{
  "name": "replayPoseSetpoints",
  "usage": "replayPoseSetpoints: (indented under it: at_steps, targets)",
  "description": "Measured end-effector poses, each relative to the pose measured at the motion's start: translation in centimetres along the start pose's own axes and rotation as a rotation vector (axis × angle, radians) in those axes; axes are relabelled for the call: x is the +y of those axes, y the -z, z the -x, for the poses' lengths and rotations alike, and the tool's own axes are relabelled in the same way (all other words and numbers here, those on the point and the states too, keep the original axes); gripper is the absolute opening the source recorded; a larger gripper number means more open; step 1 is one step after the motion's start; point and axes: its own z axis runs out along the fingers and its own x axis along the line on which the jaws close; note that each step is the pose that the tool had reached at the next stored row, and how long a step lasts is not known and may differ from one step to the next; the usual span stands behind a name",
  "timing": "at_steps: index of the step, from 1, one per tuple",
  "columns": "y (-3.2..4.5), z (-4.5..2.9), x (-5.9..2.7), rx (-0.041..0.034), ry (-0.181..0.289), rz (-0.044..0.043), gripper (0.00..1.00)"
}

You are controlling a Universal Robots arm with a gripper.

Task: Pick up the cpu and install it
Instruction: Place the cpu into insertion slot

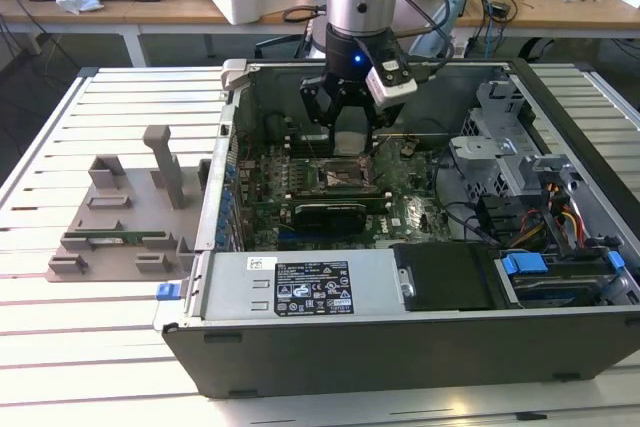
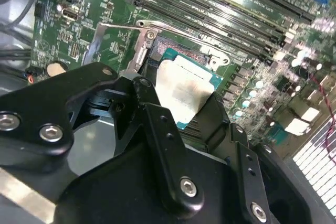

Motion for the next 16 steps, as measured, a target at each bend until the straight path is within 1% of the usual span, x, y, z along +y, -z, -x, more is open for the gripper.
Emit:
replayPoseSetpoints:
  at_steps: [2, 3, 4, 5, 8, 11, 14, 16]
  targets:
    - [-0.01, 0.0, 0.0, 0.0016, -0.058, -0.0009, 0.55]
    - [-0.01, 0.0, 0.0, 0.0019, -0.071, -0.001, 0.55]
    - [-0.02, 0.0, 0.0, 0.0029, -0.108, -0.0016, 0.55]
    - [-0.02, 0.0, 0.0, 0.0035, -0.13, -0.0018, 0.55]
    - [-0.03, 0.0, 0.0, 0.0051, -0.188, -0.0027, 0.55]
    - [-0.04, 0.0, 0.0, 0.0061, -0.232, -0.0038, 0.55]
    - [-0.05, 0.0, 0.0, 0.008, -0.313, -0.0063, 0.55]
    - [-0.06, 0.0, 0.0, 0.0089, -0.347, -0.007, 0.55]
